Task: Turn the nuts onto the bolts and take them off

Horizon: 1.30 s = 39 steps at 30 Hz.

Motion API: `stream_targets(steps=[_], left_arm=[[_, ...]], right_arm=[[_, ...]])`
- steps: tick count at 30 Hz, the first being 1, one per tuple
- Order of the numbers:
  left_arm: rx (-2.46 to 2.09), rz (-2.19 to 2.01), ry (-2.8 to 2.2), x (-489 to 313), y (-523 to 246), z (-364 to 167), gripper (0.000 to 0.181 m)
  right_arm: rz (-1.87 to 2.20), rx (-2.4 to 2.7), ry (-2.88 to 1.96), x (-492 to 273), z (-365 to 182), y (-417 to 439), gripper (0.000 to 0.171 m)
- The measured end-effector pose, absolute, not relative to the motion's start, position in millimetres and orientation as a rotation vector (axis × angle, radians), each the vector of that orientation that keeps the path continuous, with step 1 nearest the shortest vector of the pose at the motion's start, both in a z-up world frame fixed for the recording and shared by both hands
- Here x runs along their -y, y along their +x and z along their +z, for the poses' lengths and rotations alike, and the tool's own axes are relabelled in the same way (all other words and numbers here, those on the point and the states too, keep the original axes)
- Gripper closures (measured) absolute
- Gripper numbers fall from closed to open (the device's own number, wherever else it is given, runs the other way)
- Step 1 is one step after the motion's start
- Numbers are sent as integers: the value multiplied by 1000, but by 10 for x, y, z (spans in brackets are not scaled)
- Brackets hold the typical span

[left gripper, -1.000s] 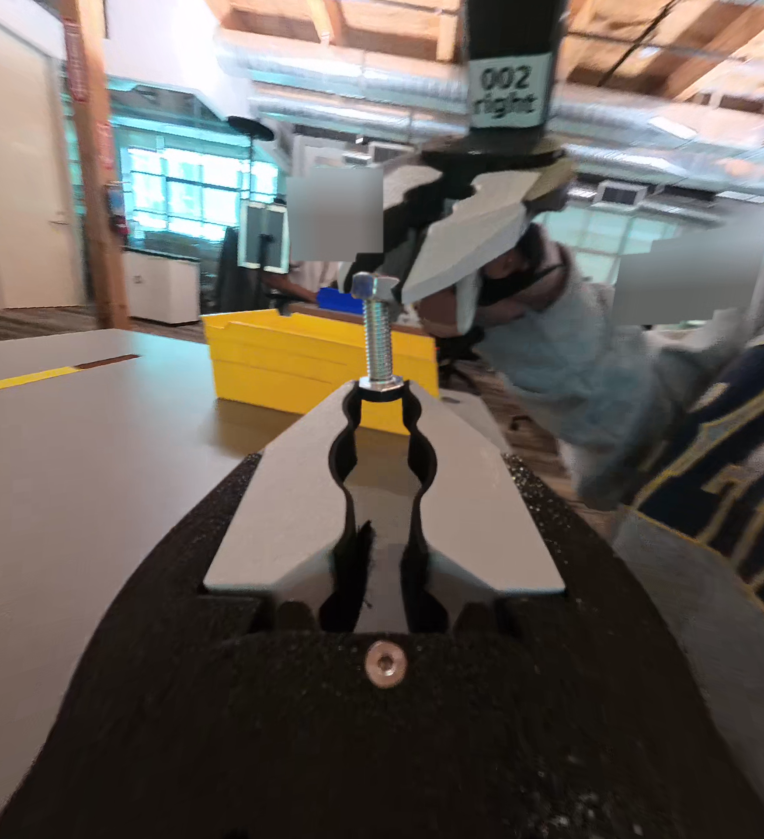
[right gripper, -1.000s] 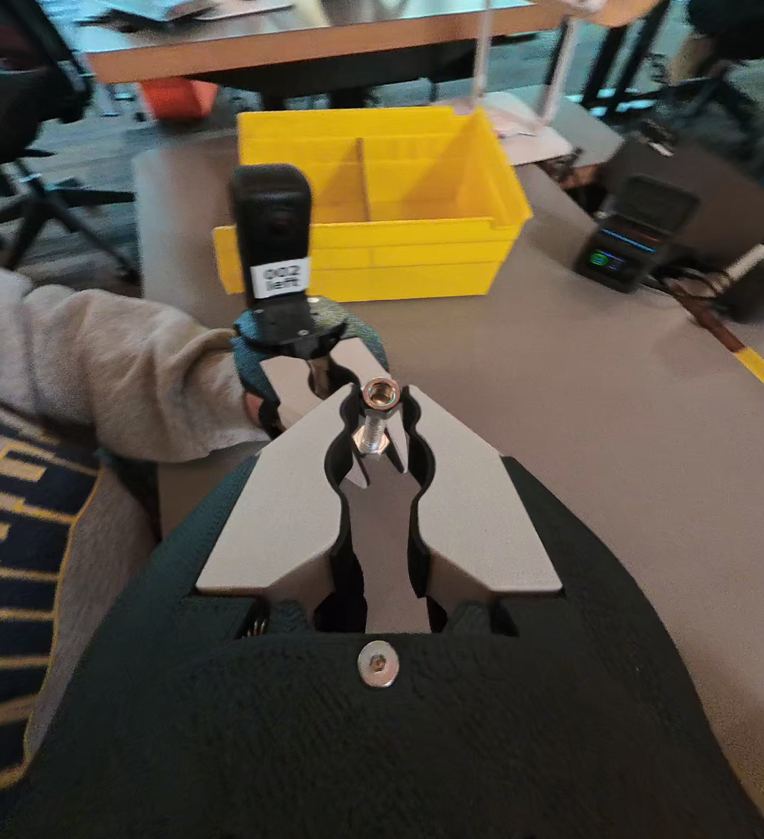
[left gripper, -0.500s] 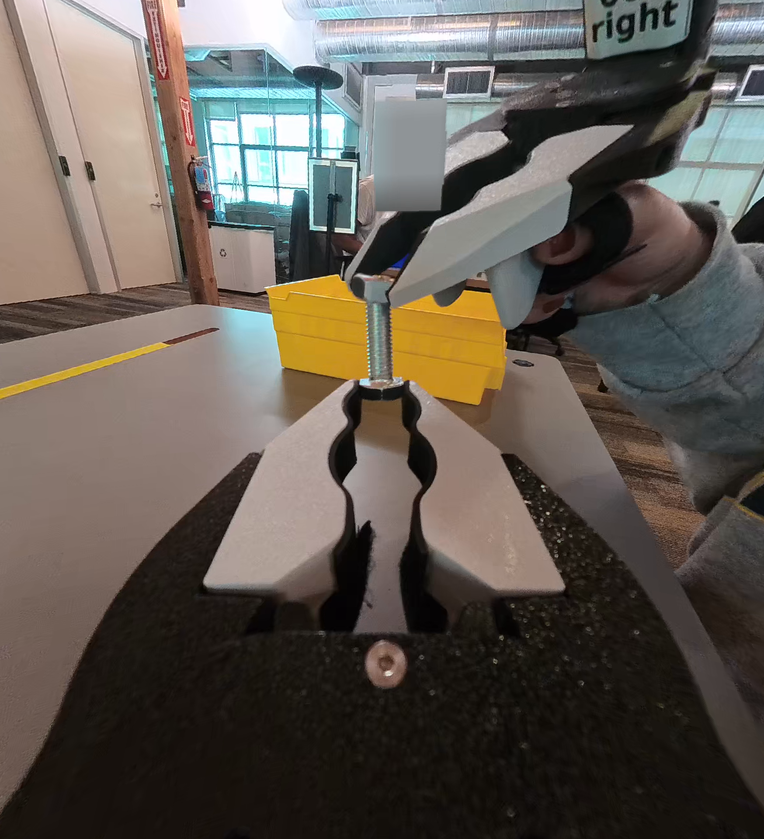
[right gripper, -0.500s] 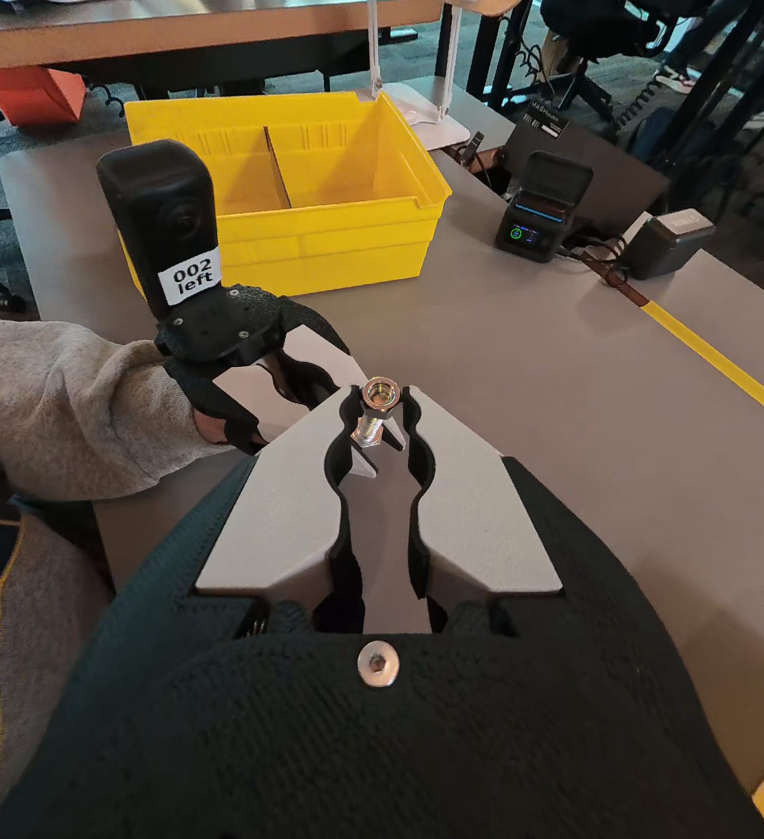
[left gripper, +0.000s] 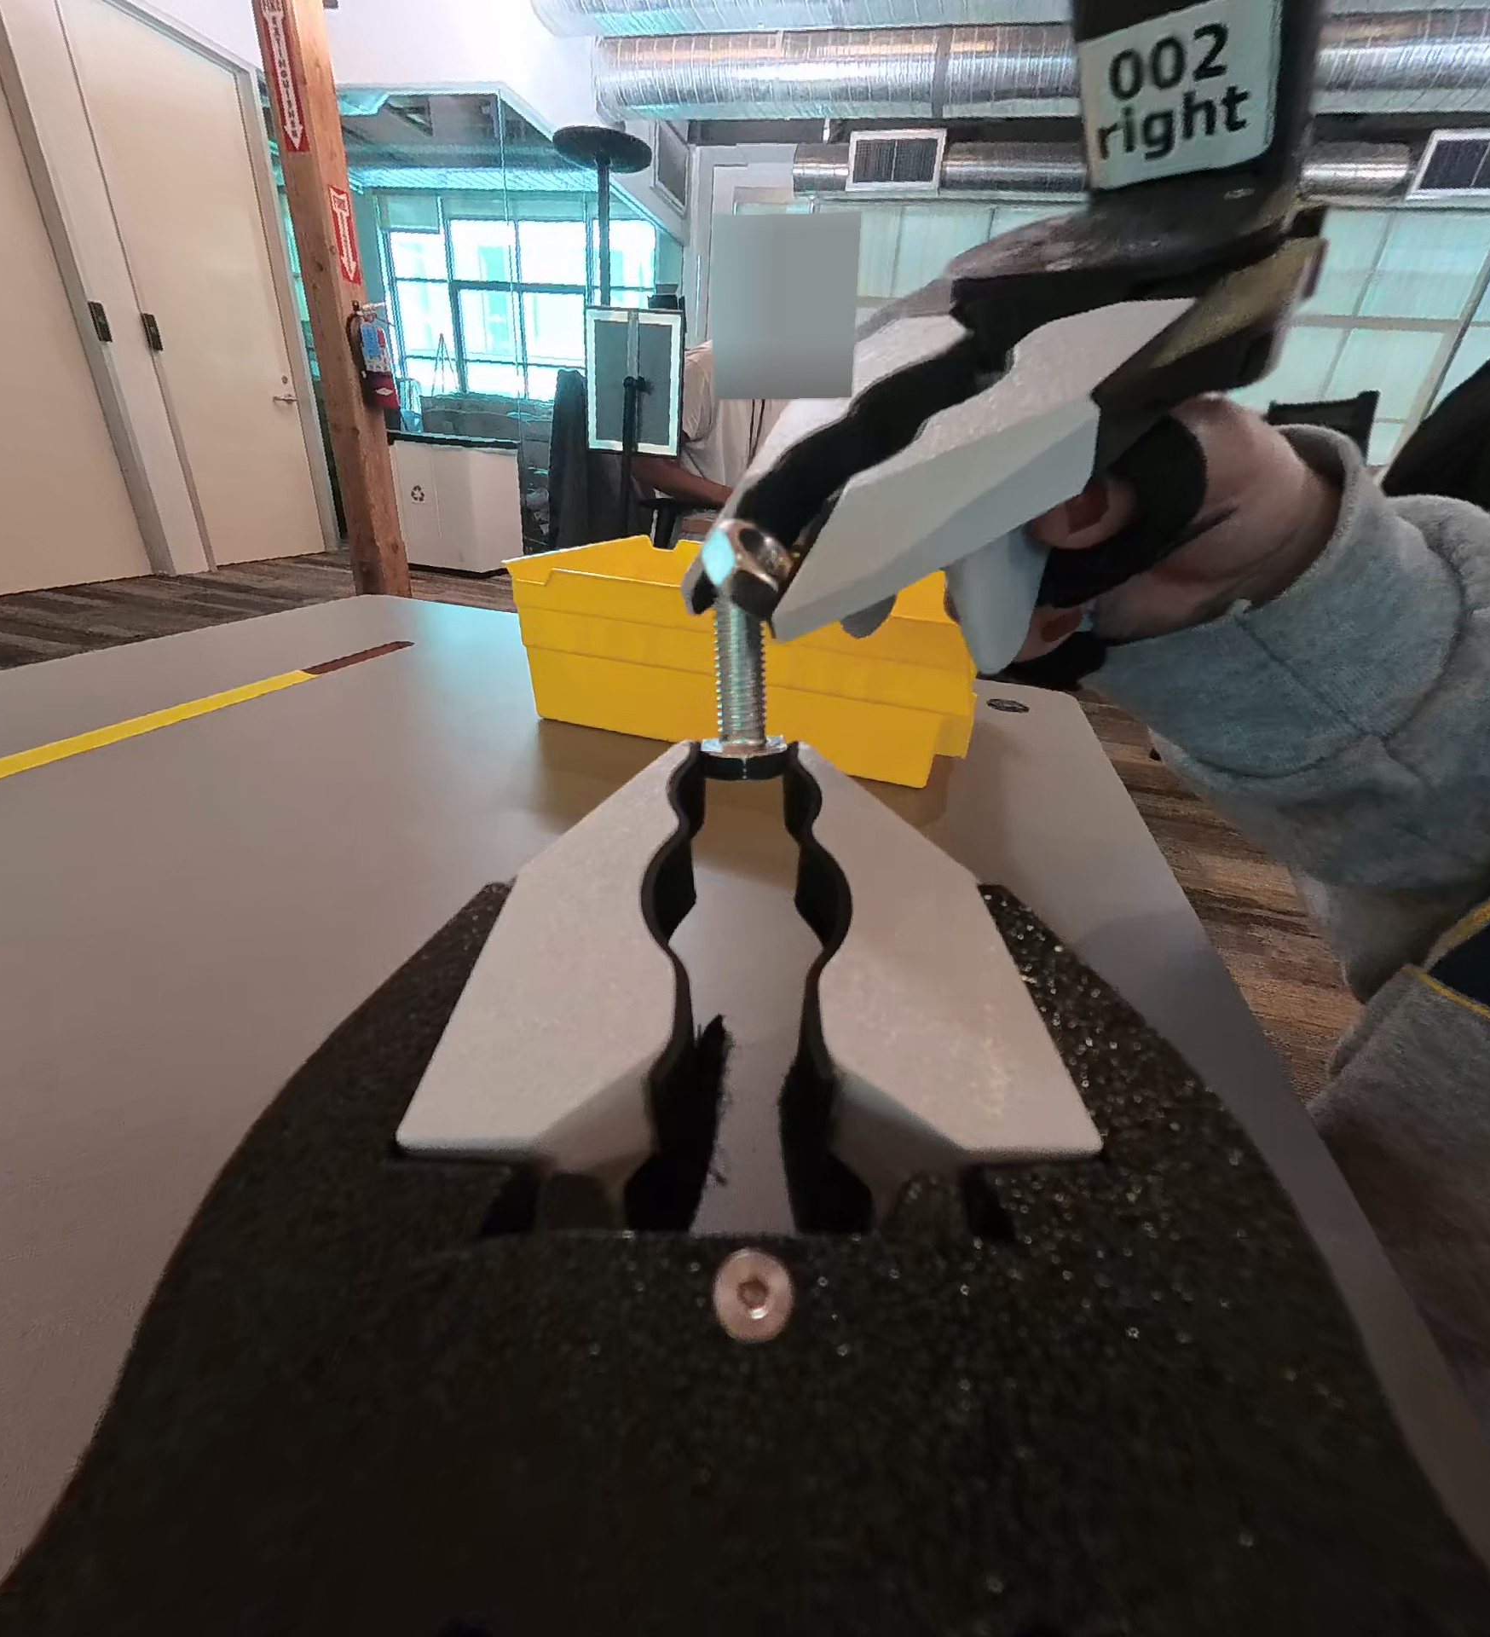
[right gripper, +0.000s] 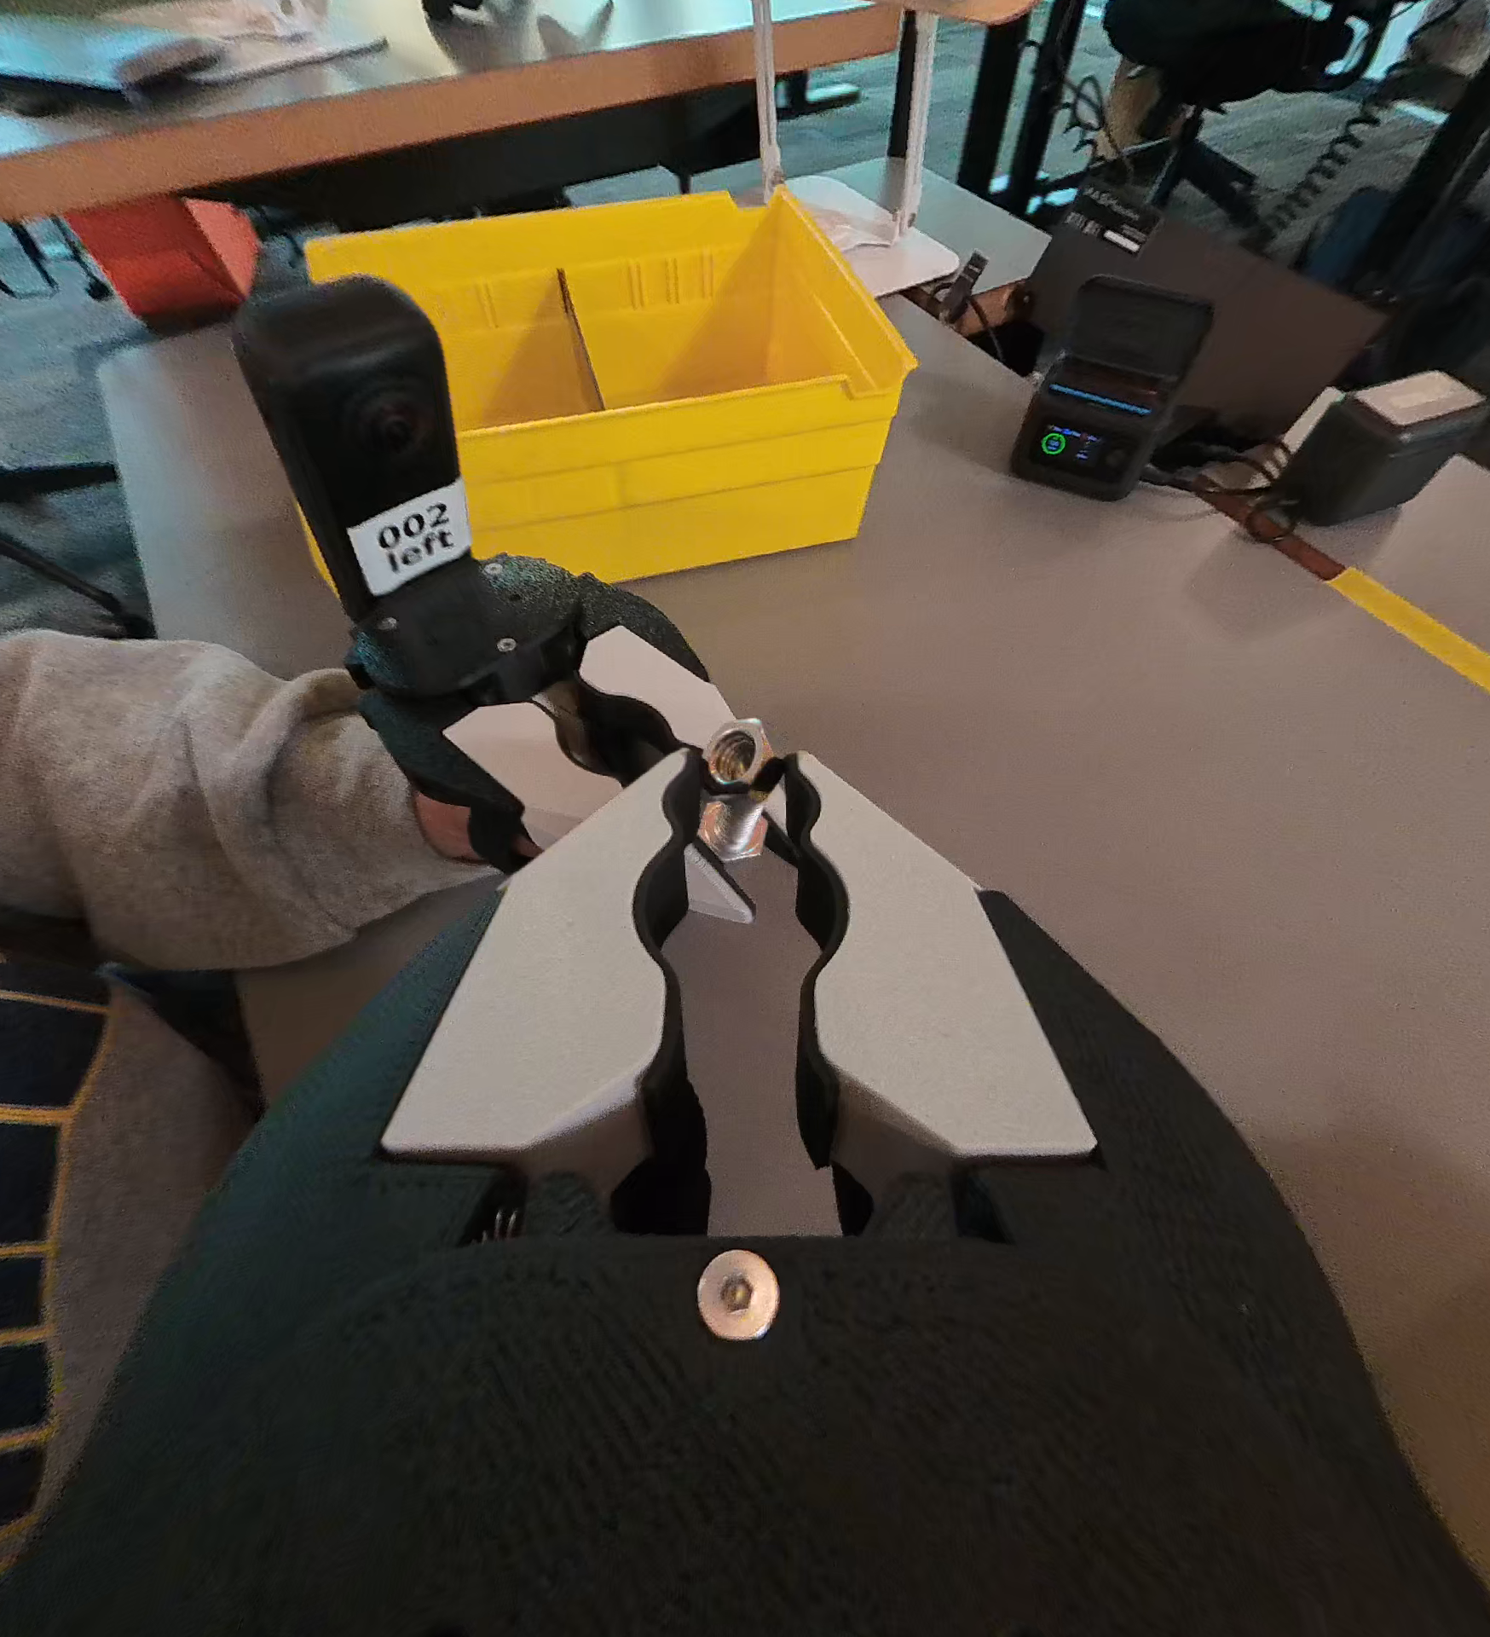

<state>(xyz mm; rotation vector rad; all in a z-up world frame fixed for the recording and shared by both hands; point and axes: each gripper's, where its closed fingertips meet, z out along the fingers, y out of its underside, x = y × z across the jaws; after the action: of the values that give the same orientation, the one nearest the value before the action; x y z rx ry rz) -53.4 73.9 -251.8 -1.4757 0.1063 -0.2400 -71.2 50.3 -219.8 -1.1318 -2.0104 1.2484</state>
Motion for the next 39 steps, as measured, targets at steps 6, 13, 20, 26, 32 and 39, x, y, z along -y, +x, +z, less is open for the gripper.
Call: stream_targets(steps=[6,13,20,26,32,39], left_arm=[[-176,-202,-1451,-721,-461,-2481,166],[-182,-221,-1428,-708,-447,-2449,166],[-74,-120,-1469,-723,-677,-2500,166],[60,-13,-1433,-629,-967,-2457,166],[101,-22,-1411,-603,-1036,-2446,166],[132,-5,-1393,-578,-1089,-2430,166]], right_arm=[[1529,2000,-1240,-489,-2100,-652,152],[1620,1999,-1243,-523,-2071,-598,153],[1487,1900,-1164,-685,-2145,-712,156],[1418,1539,-1103,-1079,-2487,-901,154],[1289,1391,-931,-1114,-2606,-825,153],[1040,1394,-807,-1130,-2640,-855,153]])
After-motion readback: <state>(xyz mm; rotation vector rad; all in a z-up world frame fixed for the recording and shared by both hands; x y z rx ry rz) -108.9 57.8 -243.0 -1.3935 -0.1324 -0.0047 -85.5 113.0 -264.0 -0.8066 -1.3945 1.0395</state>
